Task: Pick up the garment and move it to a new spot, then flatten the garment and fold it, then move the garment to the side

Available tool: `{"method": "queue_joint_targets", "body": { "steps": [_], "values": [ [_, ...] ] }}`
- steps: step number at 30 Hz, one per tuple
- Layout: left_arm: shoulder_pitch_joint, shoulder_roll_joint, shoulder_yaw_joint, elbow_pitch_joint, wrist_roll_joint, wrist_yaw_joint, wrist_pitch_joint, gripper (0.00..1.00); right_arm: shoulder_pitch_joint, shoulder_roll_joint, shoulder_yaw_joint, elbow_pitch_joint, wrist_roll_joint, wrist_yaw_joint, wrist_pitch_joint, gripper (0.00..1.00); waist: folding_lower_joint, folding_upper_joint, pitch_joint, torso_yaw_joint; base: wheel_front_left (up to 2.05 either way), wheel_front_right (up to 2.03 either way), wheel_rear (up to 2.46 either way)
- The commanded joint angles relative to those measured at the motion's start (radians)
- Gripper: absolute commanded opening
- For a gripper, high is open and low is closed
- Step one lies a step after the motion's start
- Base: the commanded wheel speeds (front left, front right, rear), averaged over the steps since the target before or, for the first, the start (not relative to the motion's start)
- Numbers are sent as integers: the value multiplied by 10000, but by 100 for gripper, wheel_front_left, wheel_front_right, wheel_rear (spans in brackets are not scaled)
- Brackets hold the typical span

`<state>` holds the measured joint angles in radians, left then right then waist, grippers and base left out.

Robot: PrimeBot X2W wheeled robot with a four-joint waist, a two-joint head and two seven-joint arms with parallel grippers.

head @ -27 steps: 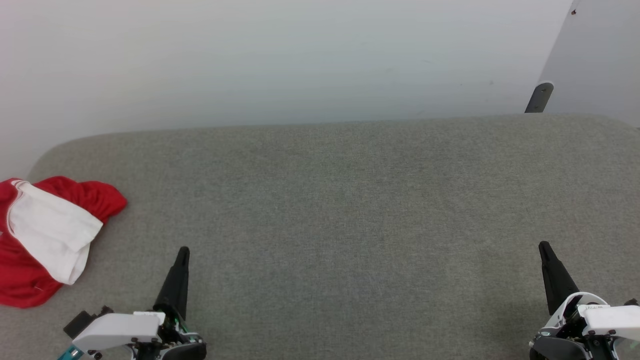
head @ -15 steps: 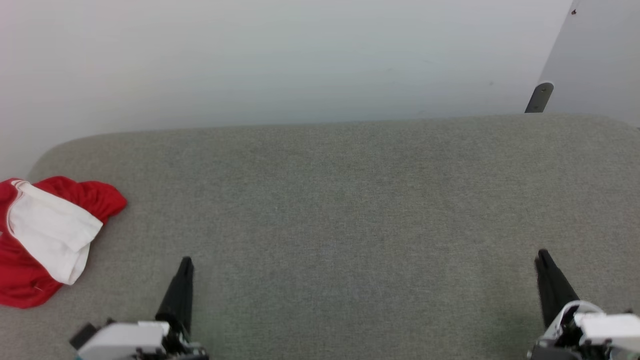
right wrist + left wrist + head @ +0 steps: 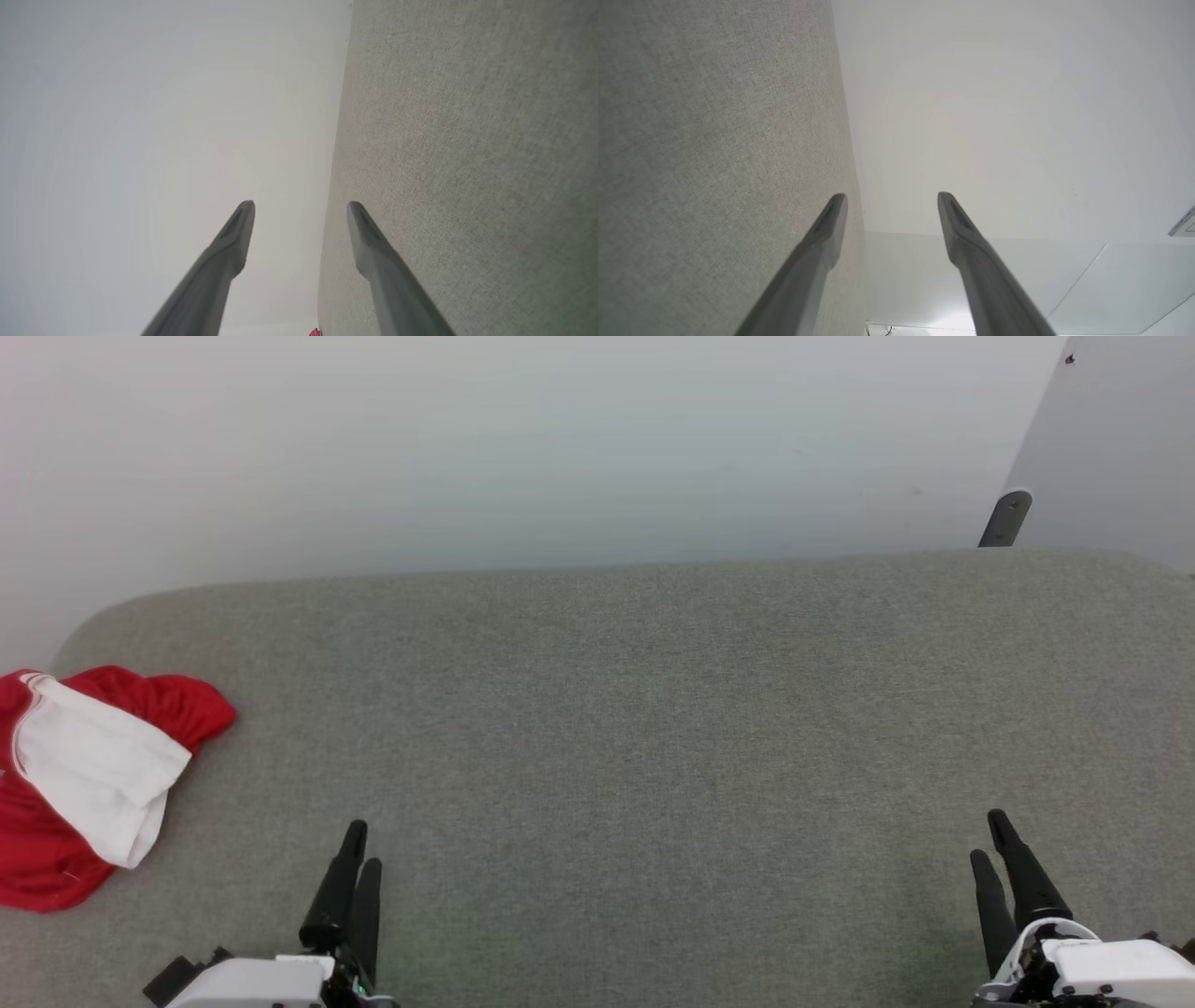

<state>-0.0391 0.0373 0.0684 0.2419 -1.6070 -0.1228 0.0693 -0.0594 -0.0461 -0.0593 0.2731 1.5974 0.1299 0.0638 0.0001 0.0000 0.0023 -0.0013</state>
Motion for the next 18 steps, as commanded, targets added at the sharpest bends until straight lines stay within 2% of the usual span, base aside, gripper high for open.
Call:
{"method": "queue_joint_targets", "body": {
  "steps": [1, 8, 18],
  "values": [
    [-96, 82, -73, -279, 110, 48, -85, 100, -259, -45, 117, -230, -132, 3, -98, 100, 0, 0, -2, -2, 0, 0, 0],
    [26, 250, -324, -580, 537, 179, -408, 100, -297, -144, 434, -316, -518, 4, -428, 100, 0, 0, -17, -8, 0, 0, 0],
    [189, 527, -683, -858, 1757, 384, -904, 100, -393, -339, 831, -202, -2028, 5, -875, 100, 0, 0, -51, -18, 0, 0, 0]
  ]
}}
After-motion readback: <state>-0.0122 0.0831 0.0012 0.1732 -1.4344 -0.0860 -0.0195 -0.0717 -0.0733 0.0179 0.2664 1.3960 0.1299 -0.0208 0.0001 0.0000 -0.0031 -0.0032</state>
